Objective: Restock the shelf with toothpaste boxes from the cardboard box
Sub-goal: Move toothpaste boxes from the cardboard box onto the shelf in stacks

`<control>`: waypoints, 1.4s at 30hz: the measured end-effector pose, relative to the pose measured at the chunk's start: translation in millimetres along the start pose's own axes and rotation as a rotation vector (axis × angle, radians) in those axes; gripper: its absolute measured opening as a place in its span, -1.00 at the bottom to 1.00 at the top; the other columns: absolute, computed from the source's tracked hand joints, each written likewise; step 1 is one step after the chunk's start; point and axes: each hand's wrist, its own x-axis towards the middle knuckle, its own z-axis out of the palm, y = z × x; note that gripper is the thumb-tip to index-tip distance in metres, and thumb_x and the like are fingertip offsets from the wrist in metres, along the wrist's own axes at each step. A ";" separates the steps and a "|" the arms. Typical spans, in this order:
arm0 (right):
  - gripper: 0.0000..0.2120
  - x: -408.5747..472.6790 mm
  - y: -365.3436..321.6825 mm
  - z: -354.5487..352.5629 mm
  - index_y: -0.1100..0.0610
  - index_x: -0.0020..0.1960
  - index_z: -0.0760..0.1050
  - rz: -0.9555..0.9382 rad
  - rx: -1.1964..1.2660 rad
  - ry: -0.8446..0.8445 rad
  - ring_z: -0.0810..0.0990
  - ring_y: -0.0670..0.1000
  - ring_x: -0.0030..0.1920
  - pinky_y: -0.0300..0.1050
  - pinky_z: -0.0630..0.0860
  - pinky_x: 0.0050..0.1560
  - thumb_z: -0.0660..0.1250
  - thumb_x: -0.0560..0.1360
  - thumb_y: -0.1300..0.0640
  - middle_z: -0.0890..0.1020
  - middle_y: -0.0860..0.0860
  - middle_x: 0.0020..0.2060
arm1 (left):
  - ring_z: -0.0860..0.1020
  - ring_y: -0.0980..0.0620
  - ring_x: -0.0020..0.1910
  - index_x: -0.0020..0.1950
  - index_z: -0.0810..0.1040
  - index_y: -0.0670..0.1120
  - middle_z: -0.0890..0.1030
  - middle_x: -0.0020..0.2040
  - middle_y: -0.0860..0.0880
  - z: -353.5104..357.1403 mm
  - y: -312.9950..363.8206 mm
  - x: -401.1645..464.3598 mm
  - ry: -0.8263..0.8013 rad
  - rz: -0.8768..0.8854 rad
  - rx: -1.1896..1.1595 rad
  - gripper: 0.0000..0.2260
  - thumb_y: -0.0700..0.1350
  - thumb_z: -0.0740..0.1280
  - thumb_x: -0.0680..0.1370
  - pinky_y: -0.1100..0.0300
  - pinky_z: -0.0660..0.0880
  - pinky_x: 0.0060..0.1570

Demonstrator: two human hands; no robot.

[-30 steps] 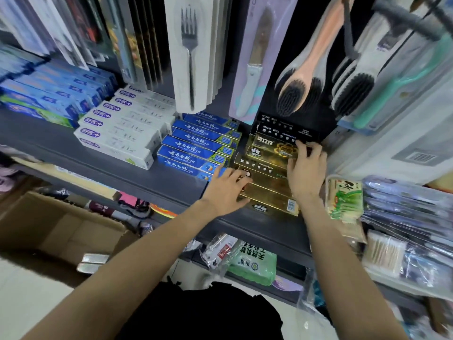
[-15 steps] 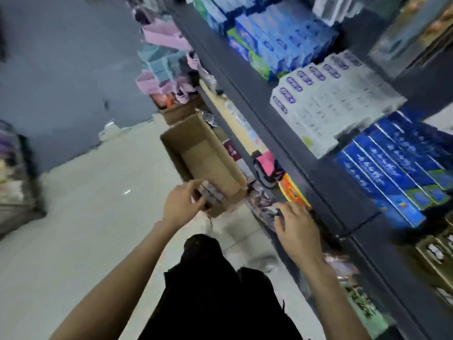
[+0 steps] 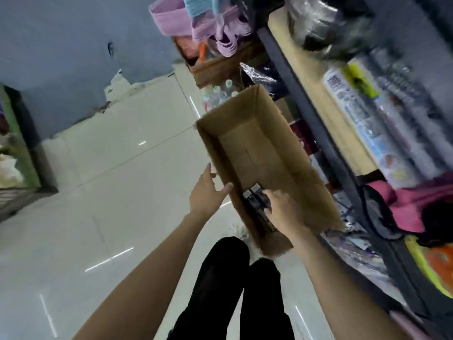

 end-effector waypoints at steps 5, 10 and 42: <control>-0.17 95.8 17.6 82.0 -0.14 0.54 -0.16 0.068 -0.165 -0.187 0.18 0.24 0.45 0.16 0.30 0.34 0.34 0.50 -0.04 0.10 0.16 0.50 | 0.52 0.10 0.10 0.50 0.12 0.02 0.51 0.20 0.06 24.3 -29.6 45.5 0.035 0.089 -0.039 -0.28 0.08 0.42 0.45 0.13 0.52 0.05; 0.00 132.2 35.9 136.5 -0.17 0.52 -0.25 0.104 -0.264 -0.280 0.21 0.30 0.40 0.22 0.36 0.28 0.43 0.40 -0.12 0.04 0.22 0.49 | 0.50 0.20 -0.02 0.42 0.20 0.01 0.52 0.06 0.10 34.9 -49.7 51.8 0.100 0.160 -0.154 -0.33 -0.04 0.49 0.42 0.40 0.43 -0.08; -0.42 -294.9 -52.6 -223.7 -0.14 0.26 0.26 0.072 1.095 0.756 0.52 -0.22 0.12 -0.10 0.46 0.18 0.47 0.38 0.14 0.46 -0.23 0.18 | 0.55 0.22 0.13 0.36 0.32 0.15 0.57 0.16 0.17 -154.5 185.0 -201.3 -0.702 0.505 -0.468 -0.25 0.01 0.58 0.25 0.23 0.48 0.12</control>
